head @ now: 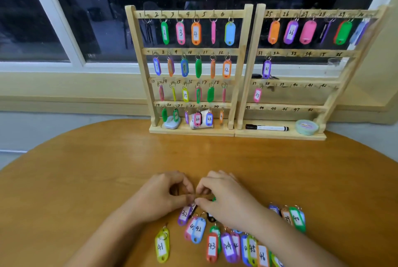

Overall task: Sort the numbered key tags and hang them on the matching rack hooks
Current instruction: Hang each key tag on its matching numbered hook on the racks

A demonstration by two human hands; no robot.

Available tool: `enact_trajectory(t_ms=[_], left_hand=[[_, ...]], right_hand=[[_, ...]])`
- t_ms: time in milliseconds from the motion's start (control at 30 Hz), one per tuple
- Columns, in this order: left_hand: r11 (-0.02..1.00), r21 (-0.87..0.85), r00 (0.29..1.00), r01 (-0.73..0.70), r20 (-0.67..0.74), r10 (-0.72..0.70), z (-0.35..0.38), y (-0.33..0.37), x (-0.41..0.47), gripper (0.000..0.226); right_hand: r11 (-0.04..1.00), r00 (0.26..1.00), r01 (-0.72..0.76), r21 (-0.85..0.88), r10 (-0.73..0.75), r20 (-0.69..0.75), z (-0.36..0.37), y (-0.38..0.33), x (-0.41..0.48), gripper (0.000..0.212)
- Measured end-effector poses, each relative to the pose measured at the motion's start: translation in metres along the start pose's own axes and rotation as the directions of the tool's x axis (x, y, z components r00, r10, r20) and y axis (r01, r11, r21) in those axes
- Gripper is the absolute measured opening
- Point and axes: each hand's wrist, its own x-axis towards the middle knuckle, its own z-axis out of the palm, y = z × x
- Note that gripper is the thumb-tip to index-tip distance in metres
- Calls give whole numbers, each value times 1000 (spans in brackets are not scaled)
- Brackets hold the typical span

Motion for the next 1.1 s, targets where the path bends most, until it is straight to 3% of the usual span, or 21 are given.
enact_trajectory(t_ms=[367,567,800,1100], left_hand=[[999,42,997,1,72,-4,-5,-5,0,12],[980,-183,994,82,81,-68,-14,-2,-2,10],[930,-364,999,50,1,-53,-13,6,4,15],[966,-222,985,-131,-139,102,-17,62,64,8]], right_hand=[[998,999,27,-59,-29,-33,-1,-4,-5,11],[999,997,6,41,-3,-80,-9,-1,-1,15],[970,984,-29,242,71,-165,-54,13,3,10],[963,901,-49,264,157,-405,-155,63,16,16]])
